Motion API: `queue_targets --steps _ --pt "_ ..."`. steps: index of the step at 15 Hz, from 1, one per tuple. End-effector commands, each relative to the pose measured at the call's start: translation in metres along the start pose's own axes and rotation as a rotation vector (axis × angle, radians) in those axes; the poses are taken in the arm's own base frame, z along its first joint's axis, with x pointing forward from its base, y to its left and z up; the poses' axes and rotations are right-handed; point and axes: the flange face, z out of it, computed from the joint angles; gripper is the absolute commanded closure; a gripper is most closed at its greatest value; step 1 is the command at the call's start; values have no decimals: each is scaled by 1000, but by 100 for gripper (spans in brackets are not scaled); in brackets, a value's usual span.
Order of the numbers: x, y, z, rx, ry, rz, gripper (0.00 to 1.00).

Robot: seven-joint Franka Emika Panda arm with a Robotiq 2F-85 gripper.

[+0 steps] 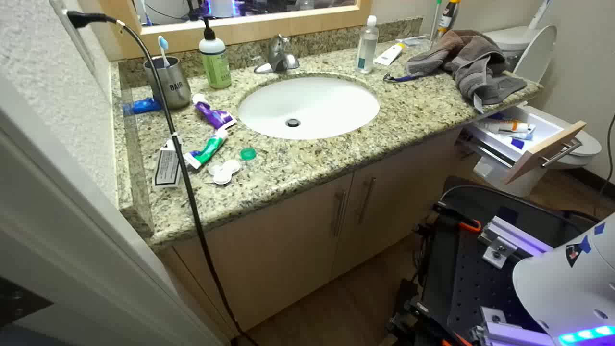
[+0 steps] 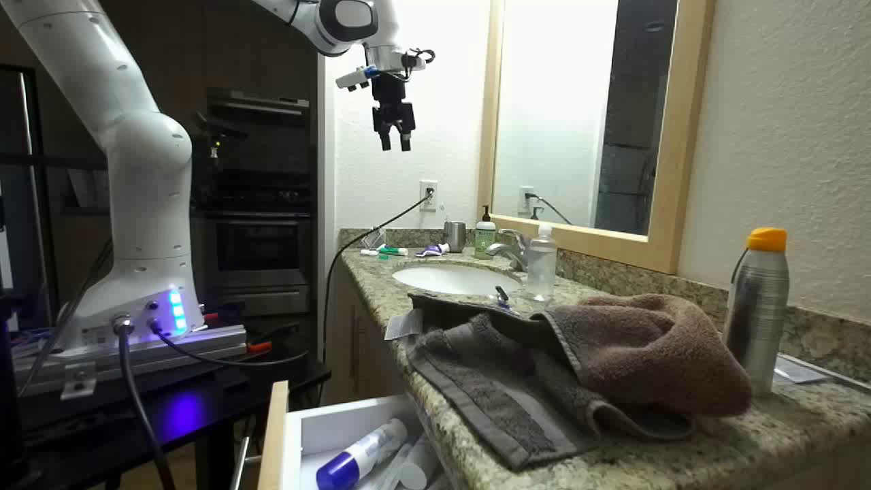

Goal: Close the open drawer on the right

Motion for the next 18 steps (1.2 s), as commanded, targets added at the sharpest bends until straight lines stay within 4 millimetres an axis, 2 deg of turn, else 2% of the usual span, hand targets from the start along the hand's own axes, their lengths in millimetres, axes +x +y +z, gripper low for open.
queue_targets --steps 1,3,4,5,6,8,10,12,14,16,17,18 --pt "0 0 -1 0 -1 0 0" --pt "8 4 -1 0 2 32 0" --pt "14 11 6 3 14 68 0" --pt "17 29 14 -6 17 127 0" --pt "18 58 21 -21 37 179 0" --pt "5 109 34 -51 46 274 0" --pt "-18 163 51 -98 25 361 0" --pt "-49 216 69 -163 -45 420 0" --pt "-91 262 83 -210 -154 415 0" --pt "-116 284 75 -199 -199 371 0" --pt "-103 271 79 -203 -153 413 0" --pt "-112 280 79 -202 -159 419 0"
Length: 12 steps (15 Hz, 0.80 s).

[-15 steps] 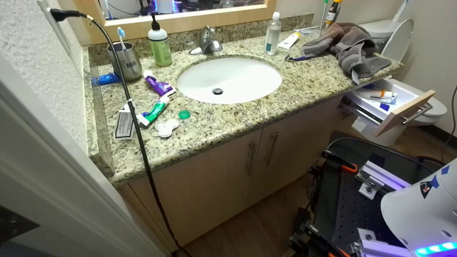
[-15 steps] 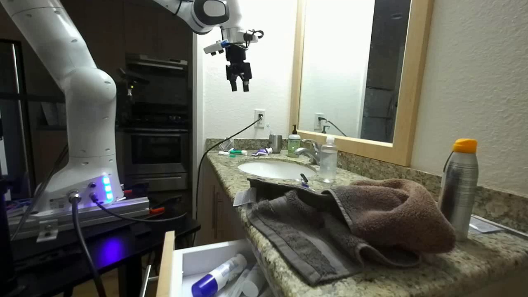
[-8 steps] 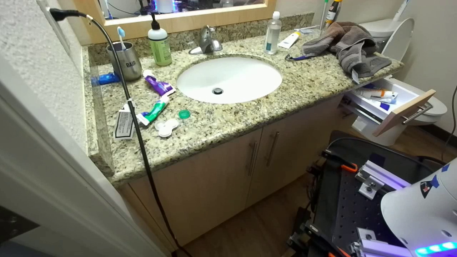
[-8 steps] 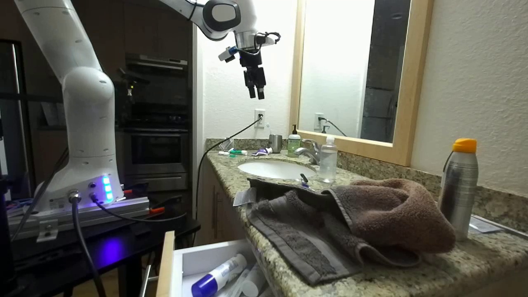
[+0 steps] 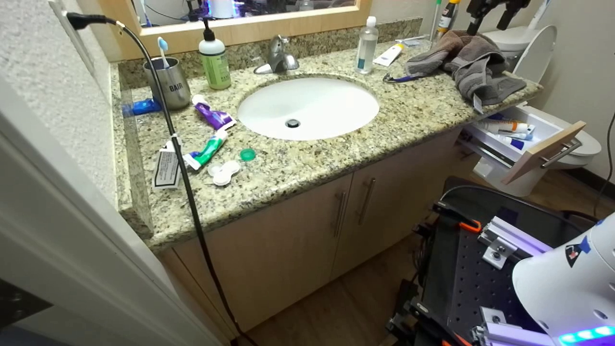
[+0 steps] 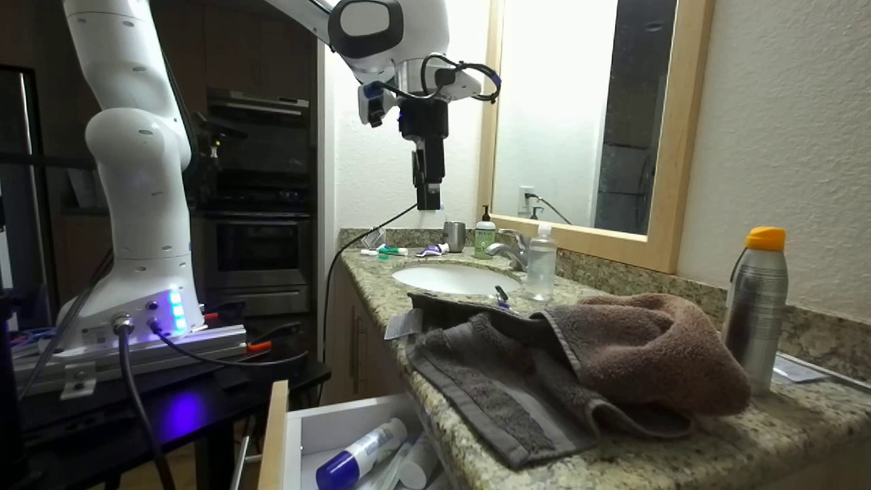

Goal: Close the open drawer on the right

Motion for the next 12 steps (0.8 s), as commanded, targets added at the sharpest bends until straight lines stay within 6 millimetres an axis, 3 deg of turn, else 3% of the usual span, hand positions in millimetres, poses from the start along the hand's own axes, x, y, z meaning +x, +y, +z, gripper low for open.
queue_targets --steps 1,4,6,12 --pt "0 0 -2 1 1 2 0" --pt "5 -11 -4 0 6 -6 0" --pt "2 1 14 -52 -10 -9 0" --pt "-44 116 78 -232 -22 -37 0"
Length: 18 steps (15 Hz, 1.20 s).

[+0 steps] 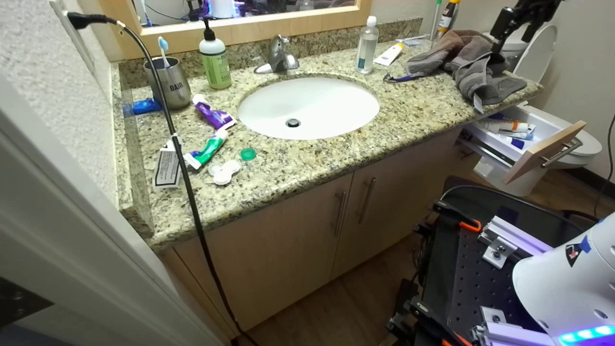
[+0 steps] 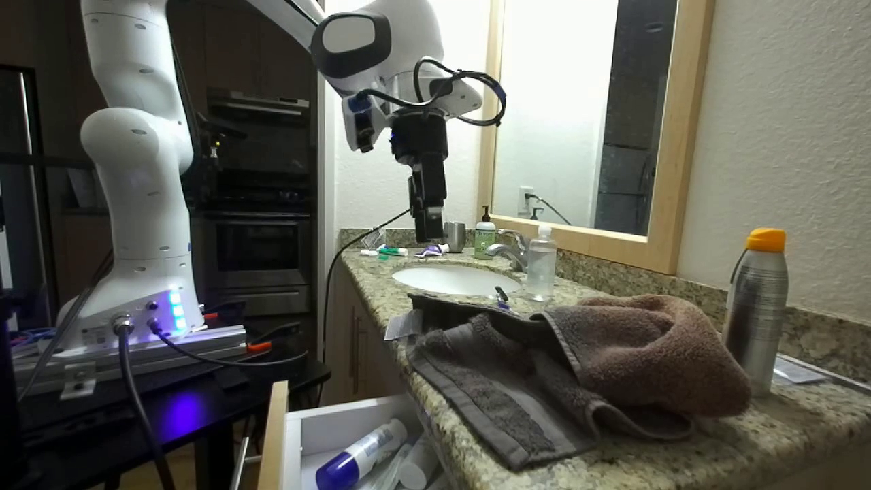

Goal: Close the open drawer on the right

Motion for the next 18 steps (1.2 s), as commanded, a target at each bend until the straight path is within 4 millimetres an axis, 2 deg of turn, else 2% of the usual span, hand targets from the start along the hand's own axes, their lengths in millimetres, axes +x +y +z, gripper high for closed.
queue_targets --steps 1,3,5,8,11,12,15,18 --pt "-30 58 48 -102 -67 -58 0" --pt "-49 77 71 -136 -119 -91 0" --pt "-58 90 91 -178 -206 -163 0" --pt "-60 92 127 -226 -330 -241 0" --pt "-56 92 152 -274 -390 -320 0" --pt "-61 86 134 -232 -364 -271 0" --pt "-57 85 152 -255 -398 -306 0" --pt "-51 88 148 -241 -416 -346 0"
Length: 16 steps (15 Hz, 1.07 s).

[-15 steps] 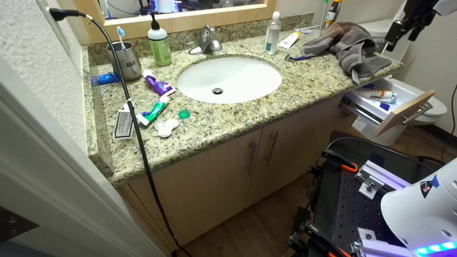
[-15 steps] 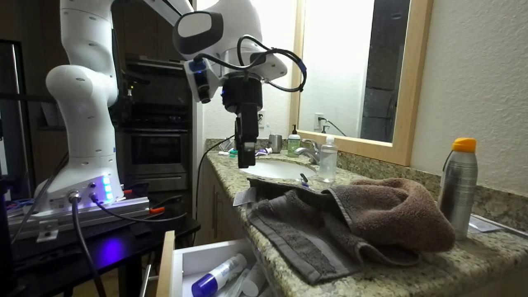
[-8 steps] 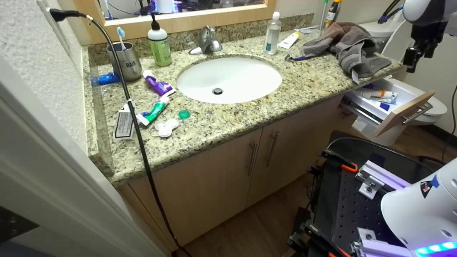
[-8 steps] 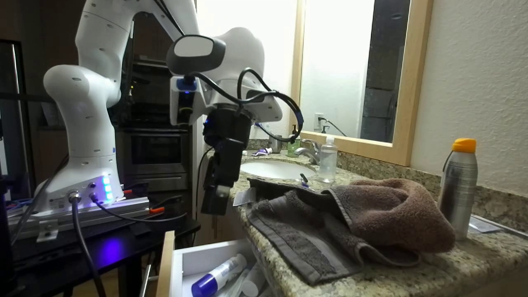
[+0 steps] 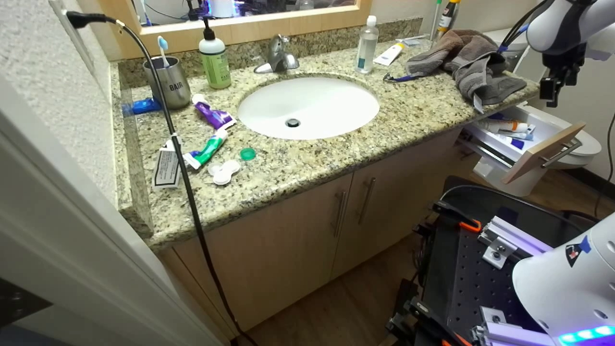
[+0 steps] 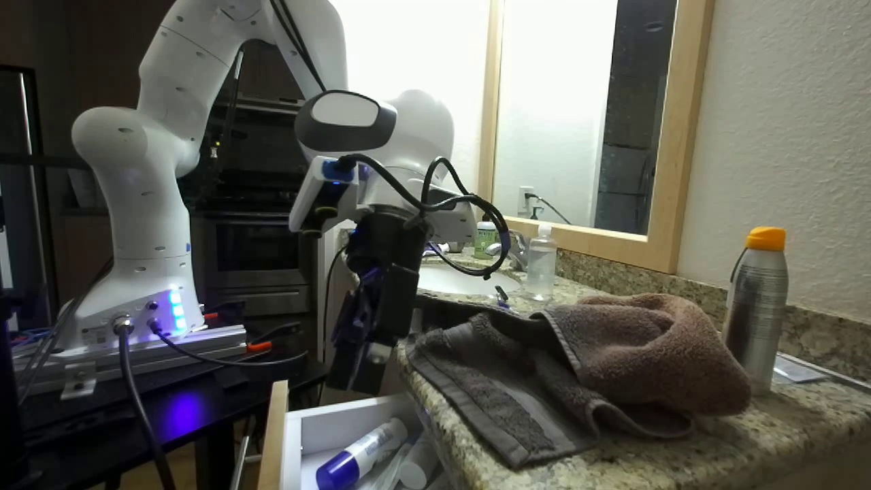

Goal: Close the open drawer on the right

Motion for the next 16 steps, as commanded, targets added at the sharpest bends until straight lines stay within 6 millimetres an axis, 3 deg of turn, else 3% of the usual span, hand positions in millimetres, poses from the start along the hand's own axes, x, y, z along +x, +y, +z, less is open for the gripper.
queue_targets --steps 1,4,11,13,16 --pt "1 8 -2 20 -12 -66 0" --pt "-12 25 19 5 -6 -159 0" --pt "-77 65 91 -131 -25 -452 0" --pt "-85 63 111 -173 -4 -522 0" --pt "-82 46 144 -114 -17 -547 0"
